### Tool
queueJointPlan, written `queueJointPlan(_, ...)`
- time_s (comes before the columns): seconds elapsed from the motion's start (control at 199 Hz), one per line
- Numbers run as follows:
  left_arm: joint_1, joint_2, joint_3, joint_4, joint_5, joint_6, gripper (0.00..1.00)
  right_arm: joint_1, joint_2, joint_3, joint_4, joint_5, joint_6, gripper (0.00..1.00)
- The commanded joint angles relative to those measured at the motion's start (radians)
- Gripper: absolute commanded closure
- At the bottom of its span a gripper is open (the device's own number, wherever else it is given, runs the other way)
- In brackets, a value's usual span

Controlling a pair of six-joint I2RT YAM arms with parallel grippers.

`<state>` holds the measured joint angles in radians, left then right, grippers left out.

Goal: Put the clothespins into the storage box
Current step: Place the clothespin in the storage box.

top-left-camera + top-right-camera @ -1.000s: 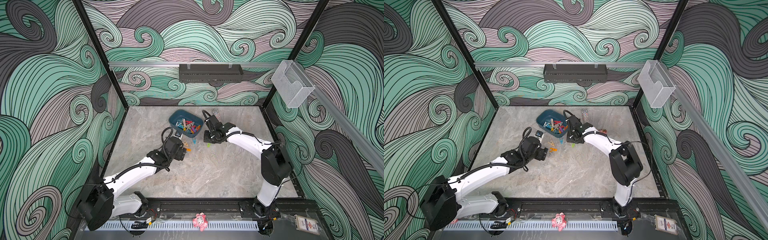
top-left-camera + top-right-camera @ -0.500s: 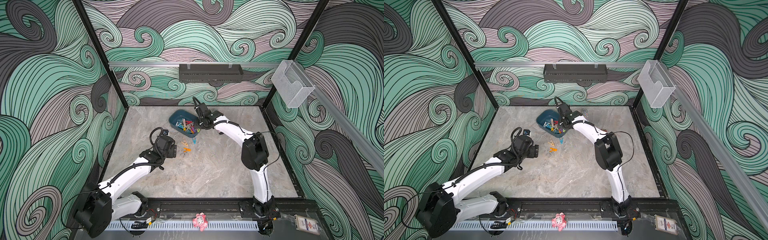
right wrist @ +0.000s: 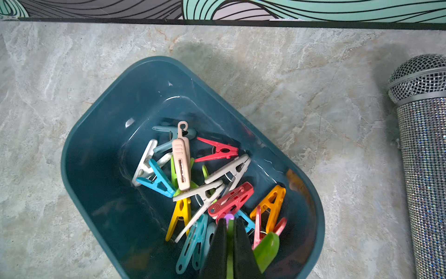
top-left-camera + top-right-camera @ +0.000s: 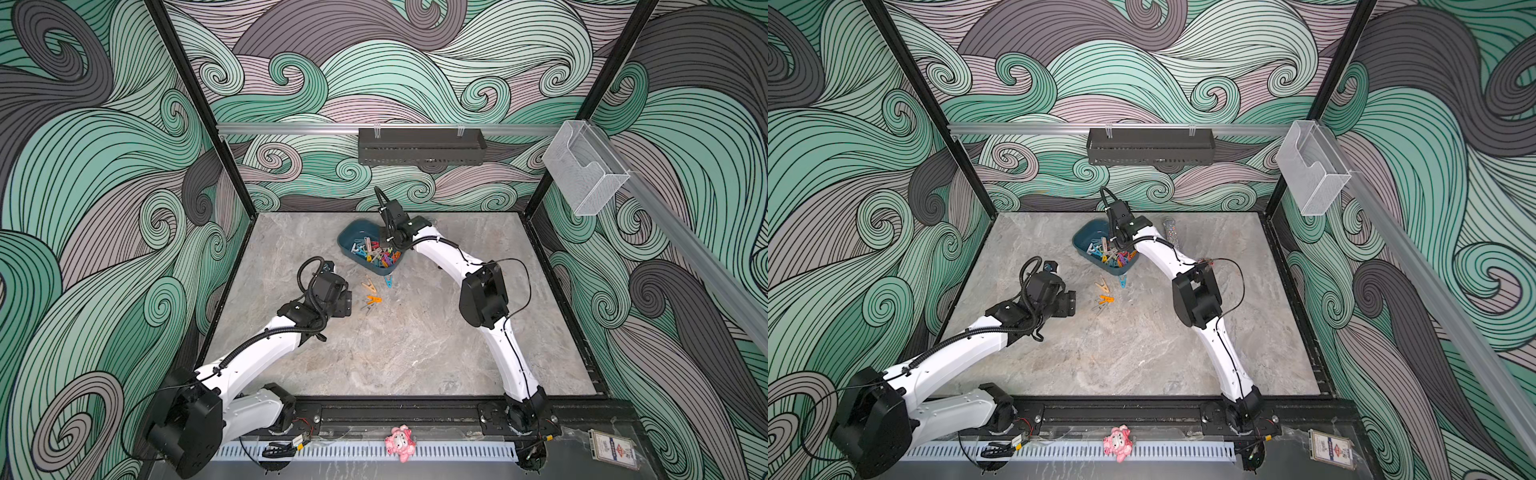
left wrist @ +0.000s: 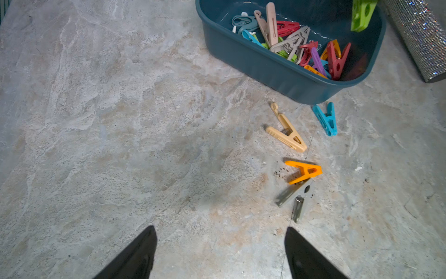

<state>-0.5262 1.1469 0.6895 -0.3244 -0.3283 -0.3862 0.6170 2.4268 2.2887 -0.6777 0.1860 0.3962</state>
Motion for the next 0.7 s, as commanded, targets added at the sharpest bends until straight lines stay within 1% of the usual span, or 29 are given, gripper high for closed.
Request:
queueJointPlan(0.0, 0.007, -0.014, 0.004, -0.019, 0.011, -0.025, 0.15, -0.006, 0.002, 0.057, -0.047, 0.018, -0.020, 0.76)
queueJointPlan(0.055, 0.008, -0.014, 0.006, -0.017, 0.014, -0.024, 0.15, -0.005, -0.001, 0.078, -0.069, 0.022, -0.028, 0.70)
queueJointPlan(0.09, 0.008, -0.016, 0.007, -0.014, 0.018, -0.022, 0.15, -0.005, -0.009, 0.084, -0.078, 0.029, -0.029, 0.69)
queueJointPlan(0.241, 0.008, -0.026, 0.010, 0.001, 0.064, -0.009, 0.15, 0.007, -0.082, 0.036, -0.079, 0.025, -0.011, 0.68)
queueJointPlan(0.346, 0.007, -0.021, 0.028, -0.014, 0.085, -0.001, 0.15, 0.033, -0.150, -0.046, -0.068, 0.023, -0.010, 0.69)
queueJointPlan(0.472, 0.008, 0.002, 0.044, -0.043, 0.130, 0.037, 0.16, 0.074, -0.279, -0.242, -0.010, 0.018, -0.003, 0.69)
queueJointPlan(0.582, 0.007, 0.015, 0.041, -0.067, 0.155, 0.030, 0.16, 0.103, -0.410, -0.447, 0.064, 0.011, 0.016, 0.69)
queueJointPlan(0.698, 0.004, 0.018, 0.015, -0.044, 0.235, 0.025, 0.16, 0.122, -0.516, -0.640, 0.110, -0.001, 0.056, 0.70)
